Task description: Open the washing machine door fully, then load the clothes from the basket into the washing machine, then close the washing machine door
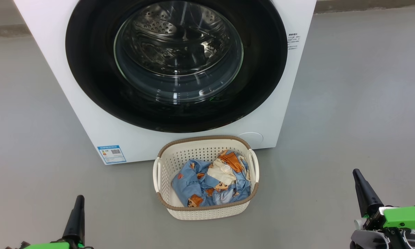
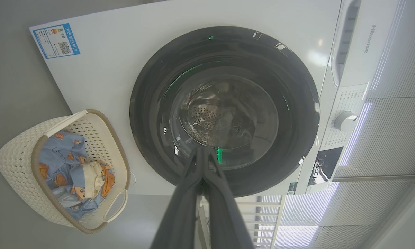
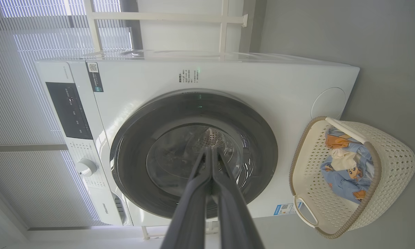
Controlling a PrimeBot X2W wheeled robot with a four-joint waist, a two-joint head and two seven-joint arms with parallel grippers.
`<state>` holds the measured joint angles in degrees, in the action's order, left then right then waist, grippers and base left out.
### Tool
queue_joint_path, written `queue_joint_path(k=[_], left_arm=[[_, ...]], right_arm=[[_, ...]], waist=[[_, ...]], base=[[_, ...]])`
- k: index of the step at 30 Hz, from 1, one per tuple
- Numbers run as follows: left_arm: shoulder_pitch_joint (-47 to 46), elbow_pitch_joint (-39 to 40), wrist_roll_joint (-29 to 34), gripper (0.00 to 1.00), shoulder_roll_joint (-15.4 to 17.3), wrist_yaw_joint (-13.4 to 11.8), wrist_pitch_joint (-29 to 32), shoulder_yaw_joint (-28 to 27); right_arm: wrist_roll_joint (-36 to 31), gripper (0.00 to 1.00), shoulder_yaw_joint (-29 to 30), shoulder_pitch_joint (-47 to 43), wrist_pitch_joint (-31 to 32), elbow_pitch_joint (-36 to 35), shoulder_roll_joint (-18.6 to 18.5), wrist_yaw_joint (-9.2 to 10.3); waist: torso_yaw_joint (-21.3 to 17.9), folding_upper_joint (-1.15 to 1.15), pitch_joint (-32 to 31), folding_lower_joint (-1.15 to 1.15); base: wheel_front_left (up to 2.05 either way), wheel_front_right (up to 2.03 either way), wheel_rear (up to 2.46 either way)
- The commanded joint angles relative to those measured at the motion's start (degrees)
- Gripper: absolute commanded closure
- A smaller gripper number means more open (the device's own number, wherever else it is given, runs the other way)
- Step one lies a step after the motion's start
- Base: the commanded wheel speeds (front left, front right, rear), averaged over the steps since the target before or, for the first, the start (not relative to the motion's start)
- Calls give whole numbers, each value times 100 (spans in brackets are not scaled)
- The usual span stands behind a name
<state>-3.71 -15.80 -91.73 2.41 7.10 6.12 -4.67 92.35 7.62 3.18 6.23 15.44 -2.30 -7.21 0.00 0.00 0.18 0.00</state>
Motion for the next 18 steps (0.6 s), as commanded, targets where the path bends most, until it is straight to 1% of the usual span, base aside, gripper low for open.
queue_joint_path(k=[1, 18], left_arm=[[-248, 177, -43, 100, 47, 39, 36, -185], [-248, 177, -44, 100, 47, 39, 36, -184]], right_arm=[[-20, 100, -108, 300, 27, -142, -58, -28], [-19, 100, -109, 300, 26, -142, -58, -28]], waist=[[0, 0, 0, 0], [0, 0, 0, 0]], base=[[0, 0, 0], [0, 0, 0]])
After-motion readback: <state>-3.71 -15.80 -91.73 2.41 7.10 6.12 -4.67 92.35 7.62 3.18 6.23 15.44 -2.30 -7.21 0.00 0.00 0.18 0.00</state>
